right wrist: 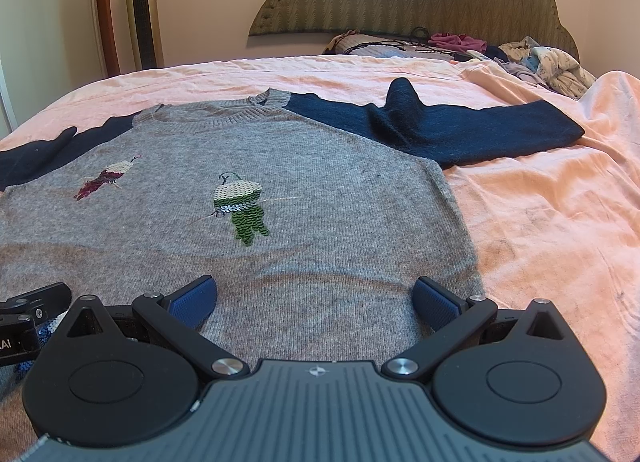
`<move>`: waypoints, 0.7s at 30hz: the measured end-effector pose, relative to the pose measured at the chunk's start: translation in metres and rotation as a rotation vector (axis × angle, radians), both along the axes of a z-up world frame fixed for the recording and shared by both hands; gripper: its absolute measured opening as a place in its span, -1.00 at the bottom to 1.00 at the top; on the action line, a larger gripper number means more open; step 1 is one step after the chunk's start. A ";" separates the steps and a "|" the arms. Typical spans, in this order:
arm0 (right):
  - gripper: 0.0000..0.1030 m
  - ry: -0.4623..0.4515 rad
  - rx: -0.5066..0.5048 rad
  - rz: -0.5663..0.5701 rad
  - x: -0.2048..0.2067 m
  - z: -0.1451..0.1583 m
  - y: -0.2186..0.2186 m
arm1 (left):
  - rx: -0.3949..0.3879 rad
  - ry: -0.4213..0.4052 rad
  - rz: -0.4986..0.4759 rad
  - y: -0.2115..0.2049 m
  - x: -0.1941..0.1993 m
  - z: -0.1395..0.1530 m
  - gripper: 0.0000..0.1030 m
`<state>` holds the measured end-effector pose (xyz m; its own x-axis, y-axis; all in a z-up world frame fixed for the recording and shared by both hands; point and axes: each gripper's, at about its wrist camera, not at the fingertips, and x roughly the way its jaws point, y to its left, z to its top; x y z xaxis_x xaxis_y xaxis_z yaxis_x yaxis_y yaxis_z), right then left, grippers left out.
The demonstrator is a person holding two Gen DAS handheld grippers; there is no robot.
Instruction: Fold small clothes
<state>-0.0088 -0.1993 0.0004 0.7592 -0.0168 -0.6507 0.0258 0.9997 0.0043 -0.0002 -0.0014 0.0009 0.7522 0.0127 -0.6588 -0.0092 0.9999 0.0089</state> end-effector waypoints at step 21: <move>1.00 -0.002 0.005 0.001 0.000 0.000 0.000 | 0.002 -0.003 0.005 0.002 0.000 0.000 1.00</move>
